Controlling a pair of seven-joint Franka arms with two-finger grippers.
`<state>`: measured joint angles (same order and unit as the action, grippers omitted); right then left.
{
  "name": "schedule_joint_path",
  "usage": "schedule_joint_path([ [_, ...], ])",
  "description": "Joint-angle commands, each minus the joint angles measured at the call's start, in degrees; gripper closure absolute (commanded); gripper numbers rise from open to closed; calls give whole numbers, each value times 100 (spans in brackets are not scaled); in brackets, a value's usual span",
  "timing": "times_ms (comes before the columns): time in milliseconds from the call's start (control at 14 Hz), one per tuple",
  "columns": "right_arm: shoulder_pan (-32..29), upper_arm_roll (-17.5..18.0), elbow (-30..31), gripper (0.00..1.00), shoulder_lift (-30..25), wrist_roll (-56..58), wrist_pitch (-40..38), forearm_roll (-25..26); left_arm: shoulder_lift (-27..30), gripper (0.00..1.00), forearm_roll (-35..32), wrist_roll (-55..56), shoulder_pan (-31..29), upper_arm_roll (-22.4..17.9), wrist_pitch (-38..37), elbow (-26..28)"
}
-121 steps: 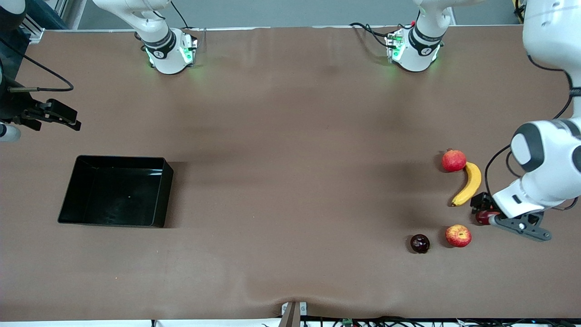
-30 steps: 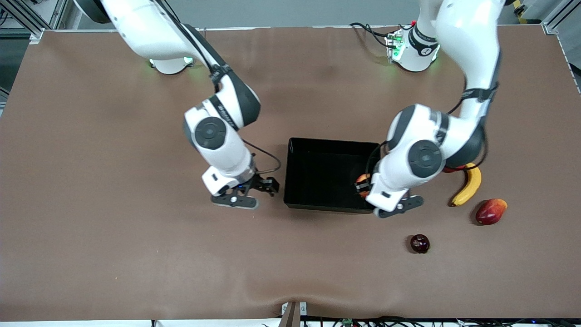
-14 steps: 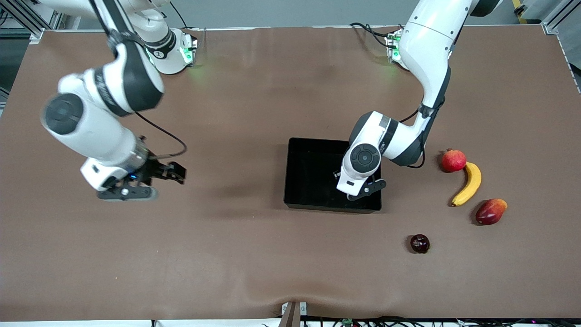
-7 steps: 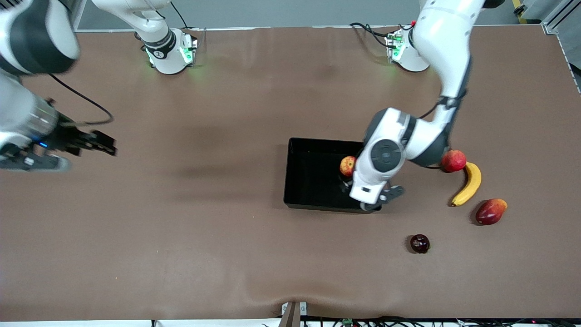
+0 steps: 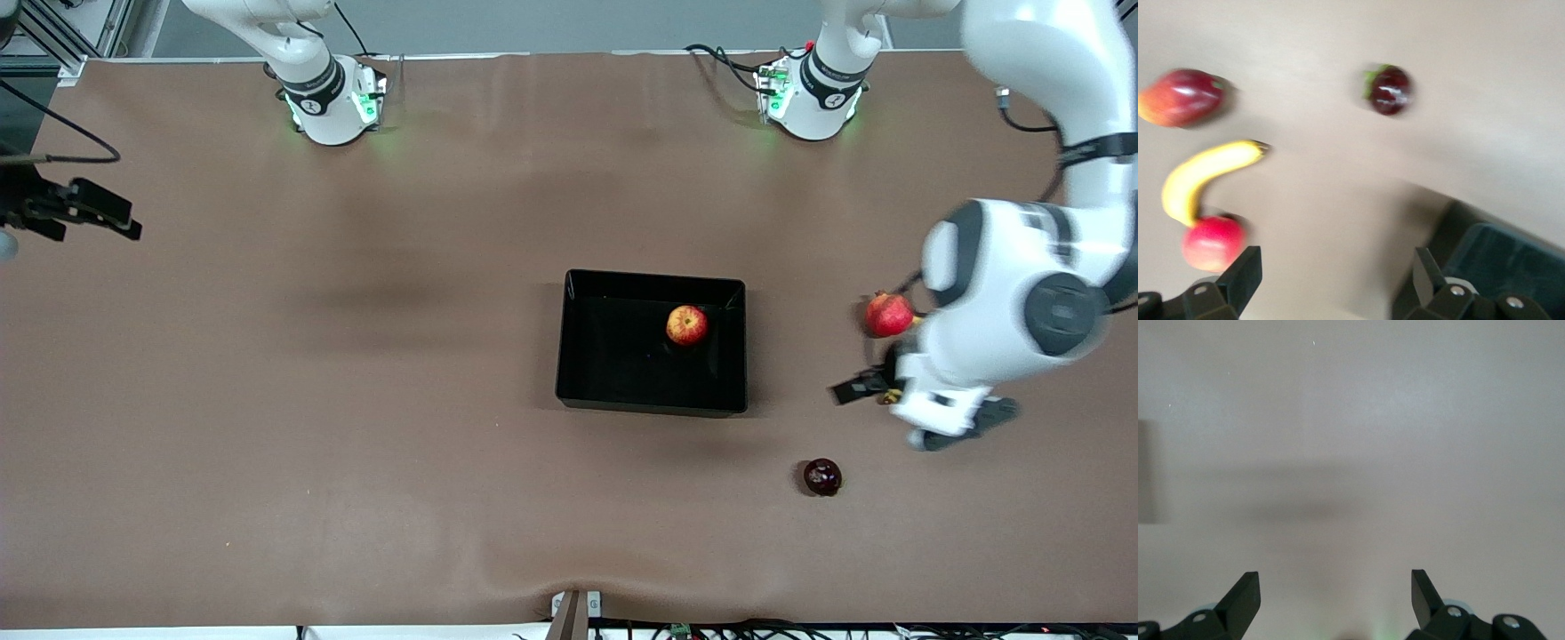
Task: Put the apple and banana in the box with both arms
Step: 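Move the left gripper over the yellow banana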
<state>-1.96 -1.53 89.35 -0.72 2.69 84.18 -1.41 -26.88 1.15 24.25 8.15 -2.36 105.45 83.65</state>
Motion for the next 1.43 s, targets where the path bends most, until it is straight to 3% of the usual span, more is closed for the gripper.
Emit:
schedule_joint_path([
  [0, -94, 74, -128, 0, -112, 4, -357, 9, -54, 0, -79, -840, -505, 69, -95, 299],
  [214, -86, 118, -111, 0, -323, -478, -551, 27, -63, 0, -80, -1492, -998, 87, 211, 905],
  [571, -129, 118, -163, 0, -236, -524, -552, -61, 7, 0, -80, -1766, -1184, 87, 941, 1793],
  [786, -77, 100, -716, 0, 89, -524, -630, -61, 24, 0, -132, -1775, -1193, 78, 1441, 2303],
  [929, -16, 109, -717, 0, 90, -550, -805, -61, 16, 0, -430, -1793, -1210, 87, 1680, 2462],
  [1357, 98, 92, -647, 0, 90, -462, -754, -96, -63, 0, -466, -2327, -1395, 78, 1953, 2498],
])
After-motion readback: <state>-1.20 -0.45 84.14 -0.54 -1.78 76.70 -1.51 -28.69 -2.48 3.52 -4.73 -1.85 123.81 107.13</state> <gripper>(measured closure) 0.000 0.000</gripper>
